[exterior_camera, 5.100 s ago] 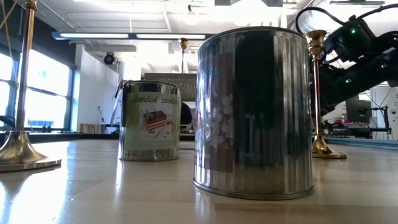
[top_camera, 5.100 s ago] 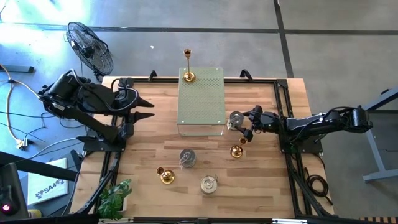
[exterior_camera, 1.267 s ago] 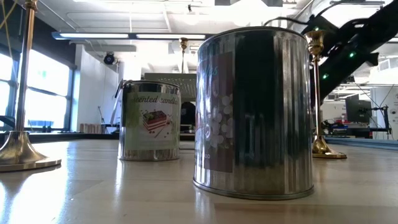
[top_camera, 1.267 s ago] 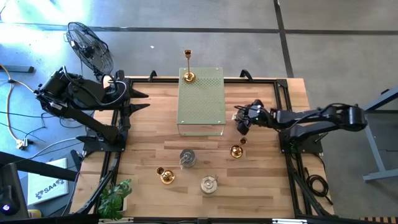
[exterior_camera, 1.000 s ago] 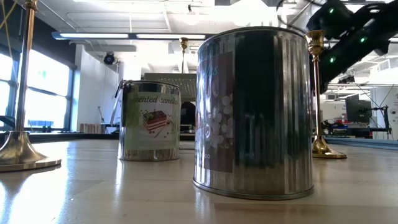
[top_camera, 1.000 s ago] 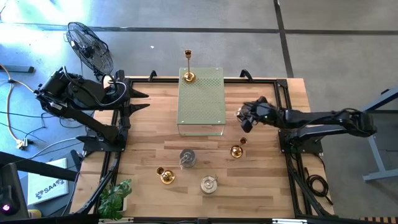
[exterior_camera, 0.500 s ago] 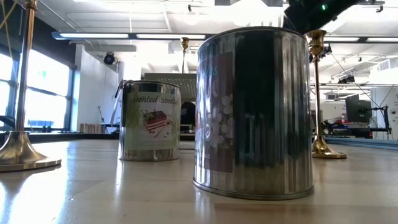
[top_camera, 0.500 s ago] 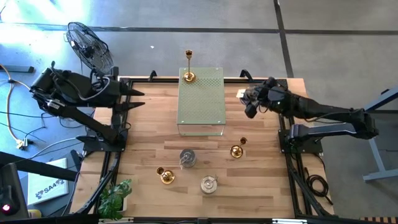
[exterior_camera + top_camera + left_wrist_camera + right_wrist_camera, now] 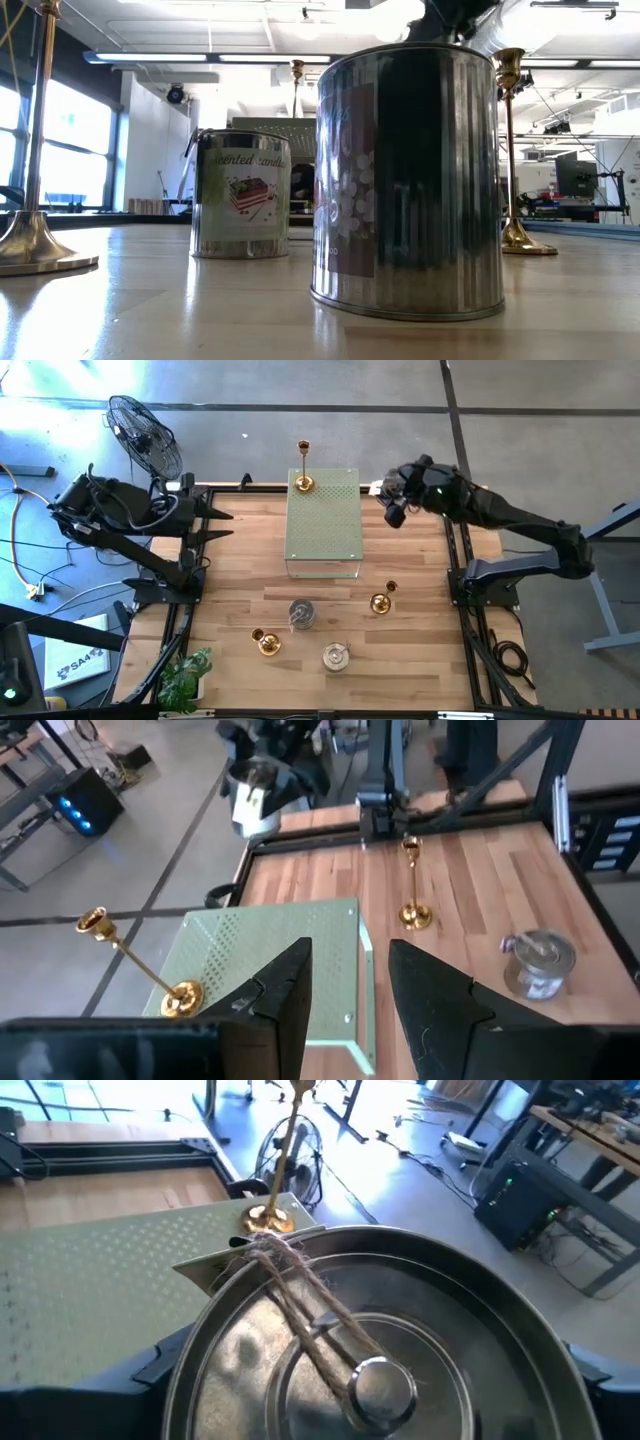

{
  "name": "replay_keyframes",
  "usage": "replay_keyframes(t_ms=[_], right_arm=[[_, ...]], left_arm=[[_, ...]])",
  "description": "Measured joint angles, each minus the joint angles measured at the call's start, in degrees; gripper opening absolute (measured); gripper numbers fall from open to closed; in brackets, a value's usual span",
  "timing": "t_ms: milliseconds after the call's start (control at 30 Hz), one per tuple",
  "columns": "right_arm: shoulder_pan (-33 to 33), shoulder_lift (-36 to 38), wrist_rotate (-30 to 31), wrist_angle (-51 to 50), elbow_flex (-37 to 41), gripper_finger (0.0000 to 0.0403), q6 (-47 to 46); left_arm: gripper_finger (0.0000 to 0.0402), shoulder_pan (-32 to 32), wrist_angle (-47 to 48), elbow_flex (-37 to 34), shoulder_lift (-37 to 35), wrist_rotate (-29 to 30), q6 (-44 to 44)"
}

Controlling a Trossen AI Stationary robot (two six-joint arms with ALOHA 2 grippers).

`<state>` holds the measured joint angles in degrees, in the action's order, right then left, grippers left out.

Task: Pick & Place candle stick holders
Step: Put the top green scented candle on the shelf

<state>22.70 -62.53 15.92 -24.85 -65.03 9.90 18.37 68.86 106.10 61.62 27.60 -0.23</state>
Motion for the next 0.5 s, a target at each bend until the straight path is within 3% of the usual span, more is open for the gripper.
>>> replay_keyframes(t_ms=[500], right_arm=[[10.4, -20.5, -15.1, -3.5, -20.5, 0.0342, 4.1]], left_arm=[[0.0131, 0.0, -25.0, -30.8, -19.1, 0.1, -0.2]])
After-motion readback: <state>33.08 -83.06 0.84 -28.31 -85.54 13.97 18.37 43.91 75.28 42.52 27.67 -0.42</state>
